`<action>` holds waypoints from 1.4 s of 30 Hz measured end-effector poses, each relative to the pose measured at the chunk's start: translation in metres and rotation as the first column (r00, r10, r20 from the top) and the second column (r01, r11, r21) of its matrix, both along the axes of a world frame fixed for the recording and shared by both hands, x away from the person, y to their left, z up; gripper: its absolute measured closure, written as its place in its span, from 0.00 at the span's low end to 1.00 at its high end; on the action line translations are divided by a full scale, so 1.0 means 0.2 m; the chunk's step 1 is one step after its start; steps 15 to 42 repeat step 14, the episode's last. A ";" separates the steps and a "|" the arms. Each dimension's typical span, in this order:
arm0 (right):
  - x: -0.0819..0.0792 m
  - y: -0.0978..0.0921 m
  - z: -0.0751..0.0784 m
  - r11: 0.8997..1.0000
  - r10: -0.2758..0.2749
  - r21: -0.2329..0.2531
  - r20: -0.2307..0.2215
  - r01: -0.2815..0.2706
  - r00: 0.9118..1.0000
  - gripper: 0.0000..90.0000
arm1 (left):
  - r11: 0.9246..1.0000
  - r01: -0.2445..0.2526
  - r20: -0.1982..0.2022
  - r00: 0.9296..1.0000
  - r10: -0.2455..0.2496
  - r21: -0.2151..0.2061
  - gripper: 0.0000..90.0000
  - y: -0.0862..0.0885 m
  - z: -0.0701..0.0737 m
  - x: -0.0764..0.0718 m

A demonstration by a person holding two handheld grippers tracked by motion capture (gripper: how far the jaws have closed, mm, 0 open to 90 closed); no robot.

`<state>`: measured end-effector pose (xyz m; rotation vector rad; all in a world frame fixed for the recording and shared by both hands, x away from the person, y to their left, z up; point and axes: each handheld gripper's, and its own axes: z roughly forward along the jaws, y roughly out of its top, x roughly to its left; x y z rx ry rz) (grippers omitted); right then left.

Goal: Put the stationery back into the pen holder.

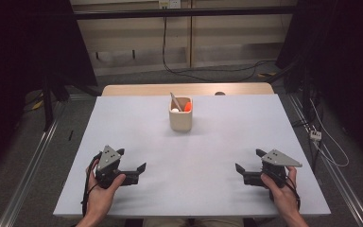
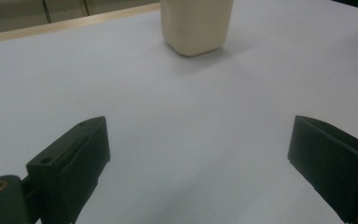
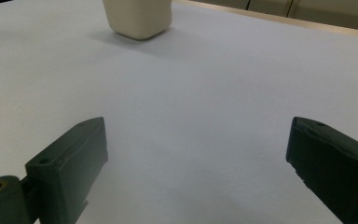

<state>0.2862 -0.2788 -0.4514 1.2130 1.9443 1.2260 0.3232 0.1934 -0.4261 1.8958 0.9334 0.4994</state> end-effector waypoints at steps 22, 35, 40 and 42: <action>-0.01 0.00 0.00 1.000 0.015 -0.002 0.000 -0.015 1.000 0.06 | 0.999 -0.045 -0.023 0.999 0.045 -0.029 0.06 0.03 -0.05 -0.01; -0.01 0.00 0.00 1.000 0.015 -0.002 0.000 -0.015 1.000 0.06 | 0.999 -0.045 -0.023 0.999 0.045 -0.029 0.06 0.03 -0.05 -0.01; -0.01 0.00 0.00 1.000 0.015 -0.002 0.000 -0.015 1.000 0.06 | 0.999 -0.045 -0.023 0.999 0.045 -0.029 0.06 0.03 -0.05 -0.01; -0.01 0.00 0.00 1.000 0.015 -0.002 0.000 -0.015 1.000 0.06 | 0.999 -0.045 -0.023 0.999 0.045 -0.029 0.06 0.03 -0.05 -0.01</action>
